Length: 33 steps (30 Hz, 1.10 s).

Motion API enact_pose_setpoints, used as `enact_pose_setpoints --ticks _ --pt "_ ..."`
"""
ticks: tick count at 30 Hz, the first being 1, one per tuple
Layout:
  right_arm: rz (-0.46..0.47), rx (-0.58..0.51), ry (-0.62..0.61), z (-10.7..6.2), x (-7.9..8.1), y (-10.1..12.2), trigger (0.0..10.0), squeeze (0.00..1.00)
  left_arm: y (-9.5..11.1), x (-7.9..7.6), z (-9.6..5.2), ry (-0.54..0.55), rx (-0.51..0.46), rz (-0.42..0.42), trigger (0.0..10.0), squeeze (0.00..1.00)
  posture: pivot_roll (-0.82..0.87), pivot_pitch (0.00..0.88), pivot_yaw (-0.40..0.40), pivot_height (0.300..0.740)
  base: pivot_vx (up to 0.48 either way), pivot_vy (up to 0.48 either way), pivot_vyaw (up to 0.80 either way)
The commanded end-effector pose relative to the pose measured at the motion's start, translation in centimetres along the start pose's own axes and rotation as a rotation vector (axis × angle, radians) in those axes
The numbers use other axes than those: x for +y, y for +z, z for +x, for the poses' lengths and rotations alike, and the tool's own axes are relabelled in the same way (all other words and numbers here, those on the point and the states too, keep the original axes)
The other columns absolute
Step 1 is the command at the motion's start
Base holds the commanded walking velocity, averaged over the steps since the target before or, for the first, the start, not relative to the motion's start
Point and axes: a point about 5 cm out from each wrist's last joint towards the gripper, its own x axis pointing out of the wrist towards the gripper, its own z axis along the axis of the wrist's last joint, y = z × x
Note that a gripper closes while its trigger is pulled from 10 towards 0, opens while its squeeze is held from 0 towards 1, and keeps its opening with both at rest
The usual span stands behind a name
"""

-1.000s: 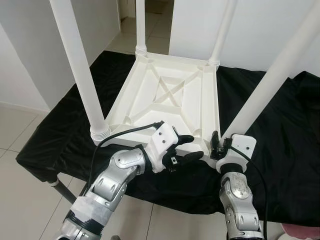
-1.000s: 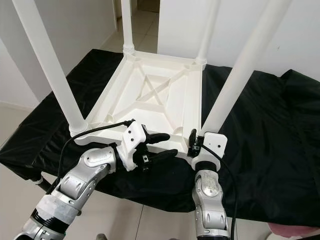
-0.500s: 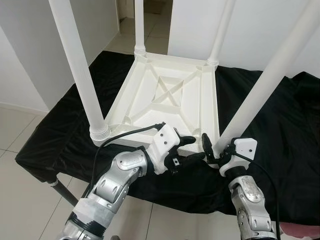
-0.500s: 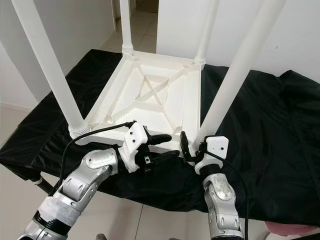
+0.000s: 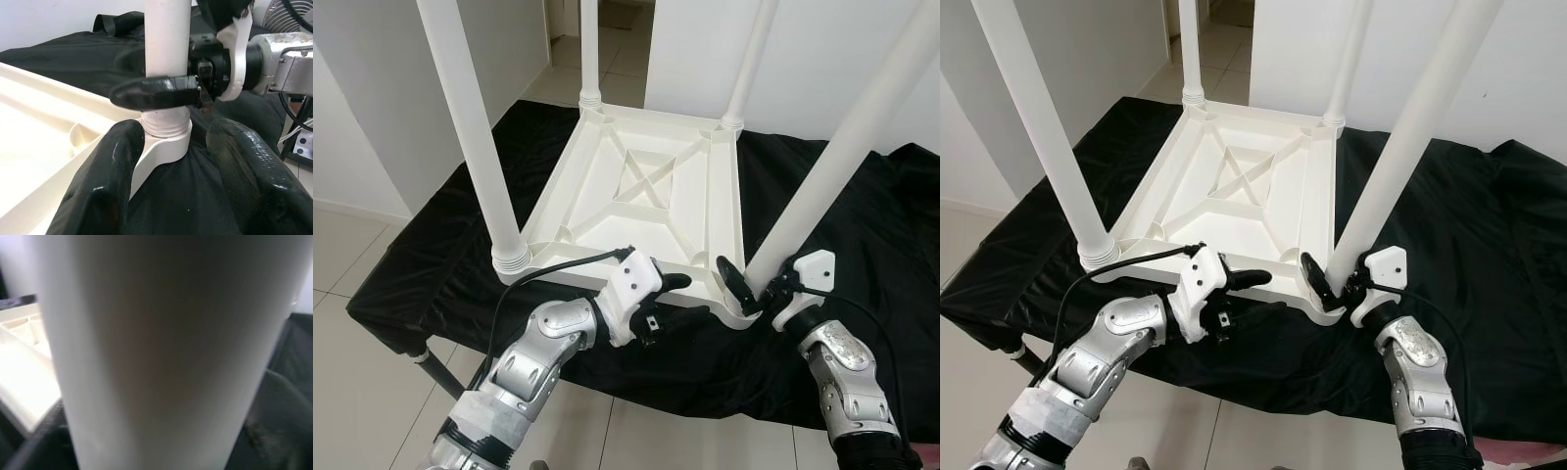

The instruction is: Building children table

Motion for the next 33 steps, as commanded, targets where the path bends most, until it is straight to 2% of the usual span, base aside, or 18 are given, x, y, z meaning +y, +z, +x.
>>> enact_pose_setpoints --ticks 1,2,3,4,16,17,20,22,23,27,28,29,30,31,32,33 --pt "-0.001 -0.003 0.013 0.0 -0.3 0.0 5.0 0.00 -0.3 -0.3 -0.1 -0.043 0.014 0.010 10.0 0.00 -0.07 0.000 -0.041 0.740 0.000 0.000 0.00" --pt "-0.013 0.004 0.037 0.0 -0.5 0.1 3.2 0.00 -0.3 -0.3 -0.1 -0.042 0.016 0.012 10.0 0.00 -0.06 0.000 -0.044 0.740 0.000 0.000 0.00" --pt "-0.021 0.008 0.056 0.0 -0.7 0.1 3.2 0.00 -0.3 -0.3 -0.1 -0.041 0.017 0.014 10.0 0.00 -0.06 0.000 -0.044 0.740 0.000 0.000 0.00" --pt "-0.015 0.032 0.096 -0.1 -0.7 -0.3 0.0 0.00 -0.2 -0.3 -0.1 -0.038 0.017 0.016 10.0 0.00 -0.06 0.000 -0.048 0.740 0.000 0.000 0.00" --pt "0.028 0.049 0.122 -0.4 -0.5 -1.1 0.0 0.00 -0.2 -0.4 -0.1 -0.040 0.019 0.017 10.0 0.00 -0.06 0.000 -0.044 0.740 0.000 0.000 0.00" --pt "0.054 0.048 0.097 -0.4 -0.3 -1.0 10.0 0.00 -0.3 -0.3 -0.1 -0.042 0.020 0.017 10.0 0.00 -0.06 0.000 -0.043 0.740 0.000 0.000 0.00" --pt "0.068 0.039 0.065 -0.4 -0.1 -0.8 10.0 0.00 -0.3 -0.4 -0.1 -0.045 0.019 0.017 10.0 0.00 -0.06 0.000 -0.043 0.740 0.000 0.000 0.00" --pt "0.069 0.028 -0.012 -0.2 0.1 -0.6 10.0 0.00 -0.3 -0.5 0.0 -0.049 0.020 0.013 10.0 0.00 -0.07 0.000 -0.042 0.740 0.000 0.000 0.00" --pt "0.067 0.042 -0.095 0.1 0.4 -0.5 10.0 0.00 -0.3 -0.6 0.0 -0.053 0.022 0.012 10.0 0.00 -0.07 0.000 -0.040 0.740 0.000 0.000 0.00" --pt "0.067 0.049 -0.117 0.1 0.6 -0.5 10.0 0.00 -0.3 -0.6 -0.1 -0.054 0.022 0.012 10.0 0.00 -0.07 0.000 -0.040 0.740 0.000 0.000 0.00" --pt "0.075 0.052 -0.215 0.1 1.1 -0.5 10.0 0.00 -0.3 -0.6 0.0 -0.056 0.023 0.011 10.0 0.00 -0.07 0.000 -0.033 0.740 0.000 0.000 0.00" --pt "0.075 0.052 -0.215 0.1 1.1 -0.5 10.0 0.00 -0.3 -0.6 0.0 -0.056 0.023 0.011 10.0 0.00 -0.07 0.000 -0.033 0.740 0.000 0.000 0.00" --pt "0.085 0.065 -0.303 0.0 1.6 -0.6 10.0 0.00 -0.4 -0.6 0.0 -0.059 0.024 0.011 10.0 0.00 -0.07 0.000 -0.031 0.740 0.000 0.000 0.00" --pt "0.085 0.065 -0.303 0.0 1.6 -0.6 10.0 0.00 -0.4 -0.6 0.0 -0.059 0.024 0.011 10.0 0.00 -0.07 0.000 -0.031 0.740 0.000 0.000 0.00" --pt "0.091 0.077 -0.386 -0.1 2.2 -0.7 10.0 0.00 -0.3 -0.6 0.0 -0.063 0.025 0.011 10.0 0.00 -0.07 0.000 -0.029 0.740 0.000 0.000 0.00" --pt "0.091 0.077 -0.386 -0.1 2.2 -0.7 10.0 0.00 -0.3 -0.6 0.0 -0.063 0.025 0.011 10.0 0.00 -0.07 0.000 -0.029 0.740 0.000 0.000 0.00"
